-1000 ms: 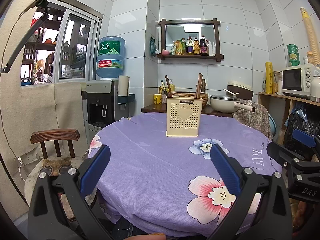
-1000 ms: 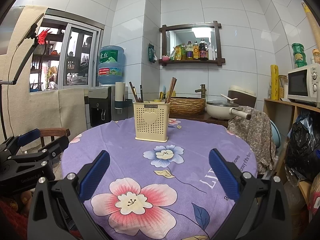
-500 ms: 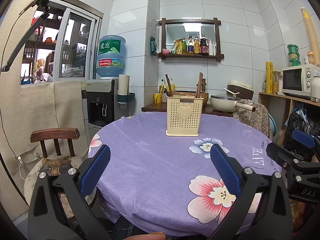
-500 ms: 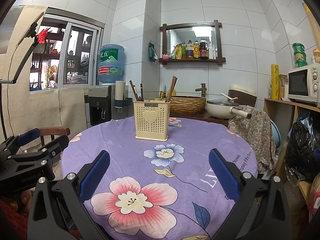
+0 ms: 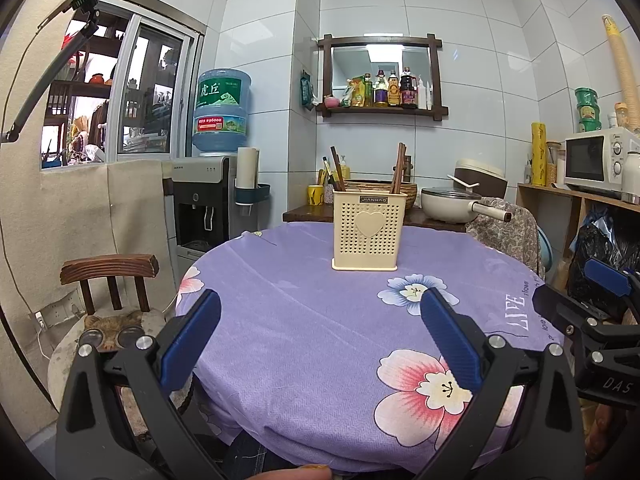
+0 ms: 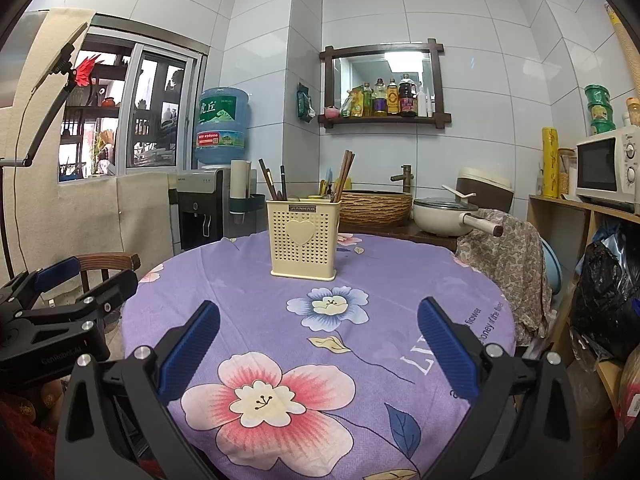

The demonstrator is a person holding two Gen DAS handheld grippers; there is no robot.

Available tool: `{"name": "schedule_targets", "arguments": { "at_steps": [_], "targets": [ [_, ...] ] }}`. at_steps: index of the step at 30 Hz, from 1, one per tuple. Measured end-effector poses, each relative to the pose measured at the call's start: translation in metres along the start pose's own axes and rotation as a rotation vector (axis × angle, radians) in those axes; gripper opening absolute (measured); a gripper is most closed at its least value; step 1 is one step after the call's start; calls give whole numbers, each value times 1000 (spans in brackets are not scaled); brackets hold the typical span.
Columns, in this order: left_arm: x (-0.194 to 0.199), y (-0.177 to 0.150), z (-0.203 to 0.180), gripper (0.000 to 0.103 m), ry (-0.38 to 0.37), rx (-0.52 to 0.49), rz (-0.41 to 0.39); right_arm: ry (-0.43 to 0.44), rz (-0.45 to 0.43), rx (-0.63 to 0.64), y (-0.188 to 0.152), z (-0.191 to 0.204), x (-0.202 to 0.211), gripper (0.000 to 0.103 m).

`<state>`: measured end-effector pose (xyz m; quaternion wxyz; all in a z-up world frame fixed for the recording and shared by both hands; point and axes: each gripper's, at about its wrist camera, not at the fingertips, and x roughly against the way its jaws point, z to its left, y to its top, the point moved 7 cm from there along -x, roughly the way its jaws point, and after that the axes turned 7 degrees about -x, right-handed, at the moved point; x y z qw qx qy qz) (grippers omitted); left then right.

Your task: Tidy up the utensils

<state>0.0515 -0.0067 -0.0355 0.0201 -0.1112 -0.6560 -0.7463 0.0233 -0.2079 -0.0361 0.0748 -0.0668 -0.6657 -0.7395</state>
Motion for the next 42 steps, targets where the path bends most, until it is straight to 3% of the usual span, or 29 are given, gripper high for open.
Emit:
{"name": "schedule_targets", "arguments": {
  "at_steps": [42],
  "targets": [
    [-1, 2, 1, 98, 2, 1, 6, -4, -3, 1, 2, 0, 0, 98]
  ]
}}
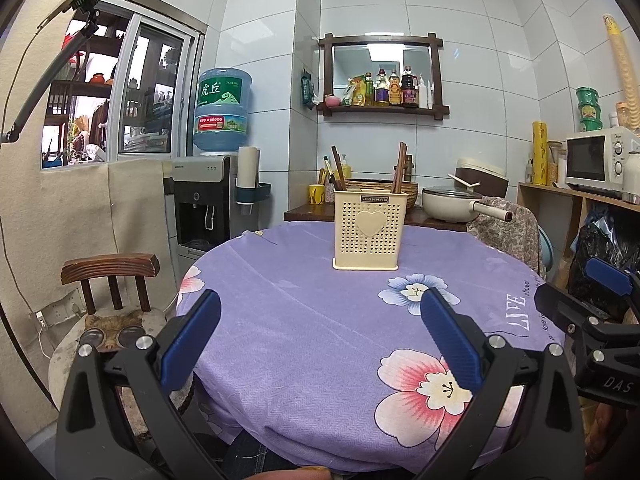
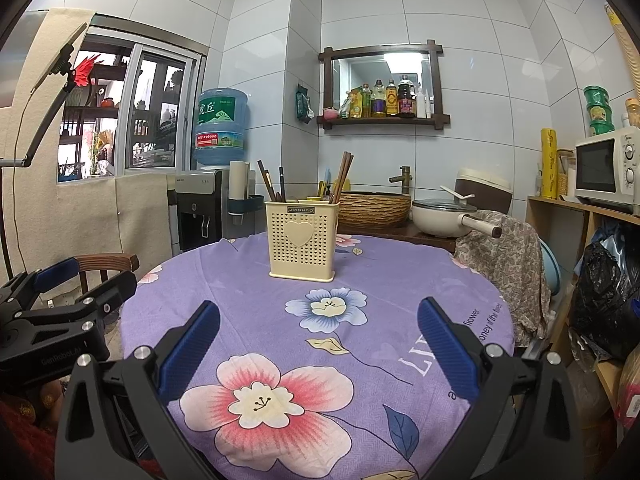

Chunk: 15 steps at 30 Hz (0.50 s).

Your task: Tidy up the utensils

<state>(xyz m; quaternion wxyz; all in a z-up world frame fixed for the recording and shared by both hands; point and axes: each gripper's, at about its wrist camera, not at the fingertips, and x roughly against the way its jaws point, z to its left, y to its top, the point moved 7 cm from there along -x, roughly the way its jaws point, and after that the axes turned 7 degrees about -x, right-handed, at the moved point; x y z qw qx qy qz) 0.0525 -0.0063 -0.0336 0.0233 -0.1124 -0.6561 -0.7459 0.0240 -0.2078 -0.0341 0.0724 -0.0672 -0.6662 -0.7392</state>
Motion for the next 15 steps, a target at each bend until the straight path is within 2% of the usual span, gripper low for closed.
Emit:
{"name": "schedule_targets", "arguments": {
  "at_steps": [15],
  "targets": [
    [0, 0, 0, 98, 1, 0, -1, 1, 4, 0, -1, 0, 0, 98]
  ]
}}
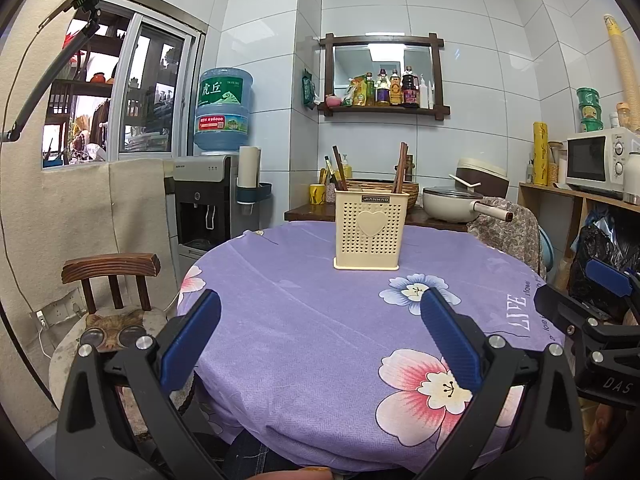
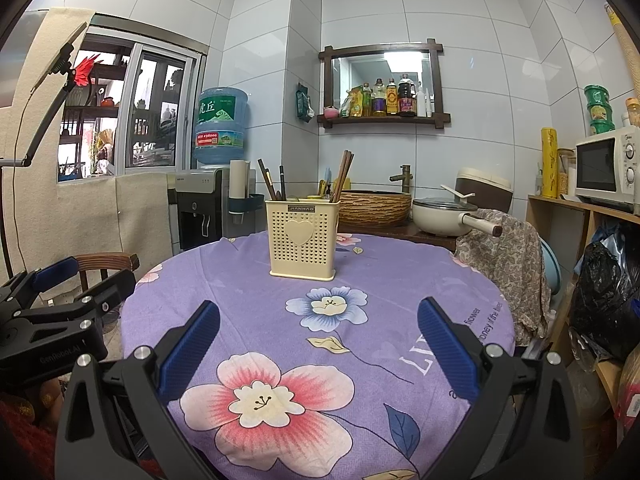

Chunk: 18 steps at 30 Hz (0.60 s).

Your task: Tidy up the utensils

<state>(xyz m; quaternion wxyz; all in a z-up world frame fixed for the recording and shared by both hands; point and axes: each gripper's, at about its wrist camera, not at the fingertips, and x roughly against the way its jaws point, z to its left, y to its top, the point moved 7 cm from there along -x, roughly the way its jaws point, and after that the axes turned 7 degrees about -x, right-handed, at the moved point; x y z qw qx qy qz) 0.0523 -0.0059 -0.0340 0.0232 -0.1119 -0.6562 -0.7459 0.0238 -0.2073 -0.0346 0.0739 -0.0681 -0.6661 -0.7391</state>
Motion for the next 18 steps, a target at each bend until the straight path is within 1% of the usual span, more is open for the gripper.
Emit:
{"name": "schedule_targets", "arguments": {
  "at_steps": [18],
  "targets": [
    [1, -2, -2, 98, -12, 7, 9, -2, 3, 4, -1, -1, -3, 98]
  ]
}}
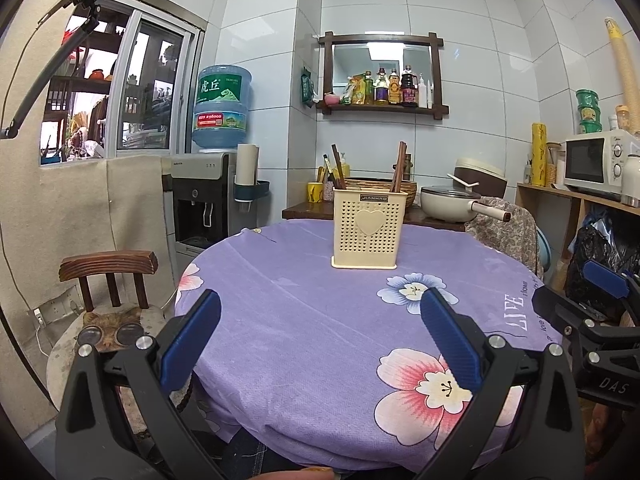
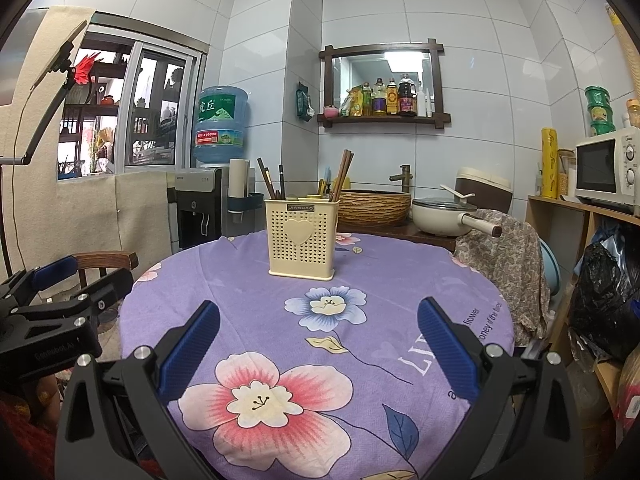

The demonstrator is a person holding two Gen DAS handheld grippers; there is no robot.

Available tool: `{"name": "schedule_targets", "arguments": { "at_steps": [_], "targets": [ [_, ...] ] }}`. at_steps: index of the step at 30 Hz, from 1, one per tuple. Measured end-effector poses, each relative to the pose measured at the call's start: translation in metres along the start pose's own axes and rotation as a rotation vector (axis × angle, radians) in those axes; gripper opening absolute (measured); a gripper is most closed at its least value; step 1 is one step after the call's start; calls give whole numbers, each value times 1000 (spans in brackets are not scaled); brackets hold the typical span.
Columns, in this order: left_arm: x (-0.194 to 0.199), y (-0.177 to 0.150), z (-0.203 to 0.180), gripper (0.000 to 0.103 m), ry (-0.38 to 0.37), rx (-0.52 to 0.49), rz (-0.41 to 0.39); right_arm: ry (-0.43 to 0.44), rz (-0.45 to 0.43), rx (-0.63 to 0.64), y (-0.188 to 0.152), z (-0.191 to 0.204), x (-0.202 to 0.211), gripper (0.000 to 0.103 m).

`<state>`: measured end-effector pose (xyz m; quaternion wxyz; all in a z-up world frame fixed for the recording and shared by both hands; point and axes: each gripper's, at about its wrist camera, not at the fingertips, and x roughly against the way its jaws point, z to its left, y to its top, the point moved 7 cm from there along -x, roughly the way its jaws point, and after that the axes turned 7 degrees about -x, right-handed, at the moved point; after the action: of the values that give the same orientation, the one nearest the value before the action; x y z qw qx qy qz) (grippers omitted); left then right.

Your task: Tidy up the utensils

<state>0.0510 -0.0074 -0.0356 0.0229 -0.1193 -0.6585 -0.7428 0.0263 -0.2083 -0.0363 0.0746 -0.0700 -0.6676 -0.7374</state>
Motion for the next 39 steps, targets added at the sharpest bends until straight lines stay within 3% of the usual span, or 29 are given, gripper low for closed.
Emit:
{"name": "schedule_targets", "arguments": {
  "at_steps": [39],
  "targets": [
    [-1, 3, 1, 98, -6, 25, 1, -5, -3, -2, 3, -6, -2, 98]
  ]
}}
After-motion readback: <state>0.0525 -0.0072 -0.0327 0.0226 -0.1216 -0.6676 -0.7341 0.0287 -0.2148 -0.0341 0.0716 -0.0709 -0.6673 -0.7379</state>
